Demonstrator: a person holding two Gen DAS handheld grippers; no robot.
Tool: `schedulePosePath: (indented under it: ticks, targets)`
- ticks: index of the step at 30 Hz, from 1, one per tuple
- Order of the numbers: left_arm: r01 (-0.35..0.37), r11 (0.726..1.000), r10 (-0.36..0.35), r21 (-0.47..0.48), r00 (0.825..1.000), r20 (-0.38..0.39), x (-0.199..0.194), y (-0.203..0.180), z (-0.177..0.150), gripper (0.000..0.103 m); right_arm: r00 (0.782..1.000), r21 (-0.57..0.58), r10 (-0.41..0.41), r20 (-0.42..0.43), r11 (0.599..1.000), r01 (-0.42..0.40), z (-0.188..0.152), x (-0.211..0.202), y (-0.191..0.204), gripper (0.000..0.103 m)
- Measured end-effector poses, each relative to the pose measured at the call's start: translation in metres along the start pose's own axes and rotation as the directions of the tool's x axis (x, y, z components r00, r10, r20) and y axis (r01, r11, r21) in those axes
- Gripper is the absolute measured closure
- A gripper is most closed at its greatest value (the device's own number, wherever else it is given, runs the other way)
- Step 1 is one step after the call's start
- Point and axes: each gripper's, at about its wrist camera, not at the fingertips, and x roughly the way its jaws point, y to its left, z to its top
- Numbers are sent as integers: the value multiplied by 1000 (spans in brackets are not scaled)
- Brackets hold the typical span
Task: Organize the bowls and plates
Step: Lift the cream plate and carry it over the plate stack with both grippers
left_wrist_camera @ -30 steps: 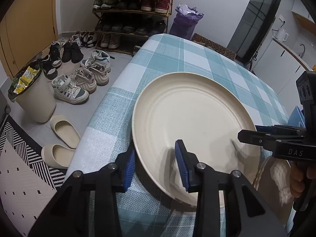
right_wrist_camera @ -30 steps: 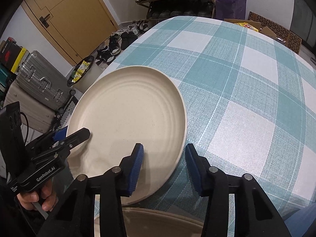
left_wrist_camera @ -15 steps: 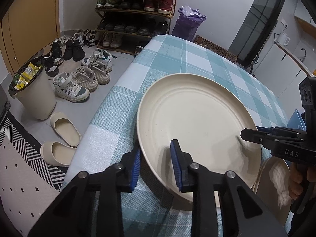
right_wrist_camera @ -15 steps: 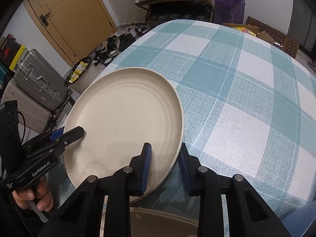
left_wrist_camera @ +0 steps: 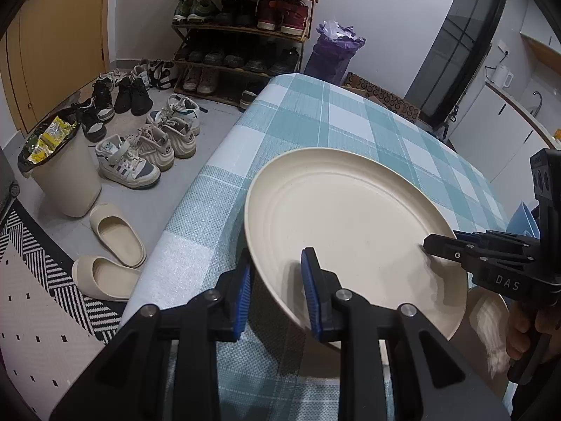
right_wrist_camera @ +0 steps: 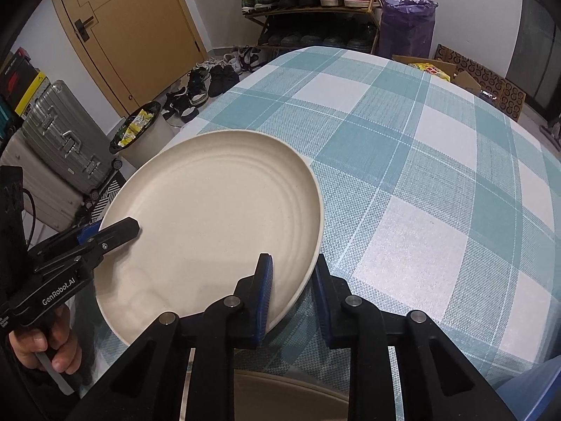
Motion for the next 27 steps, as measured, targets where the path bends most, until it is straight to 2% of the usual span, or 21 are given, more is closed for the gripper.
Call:
schedulePosePath:
  ticks: [12, 27]
  targets:
    - [6, 1000, -7, 13, 999, 42, -17, -7, 2, 78, 999, -13, -13, 51, 1000, 13, -3, -18, 4, 80]
    - [6, 996, -16, 87, 993, 117, -58, -34, -2, 78, 988, -12, -32, 148, 999, 35, -24, -71, 8, 80]
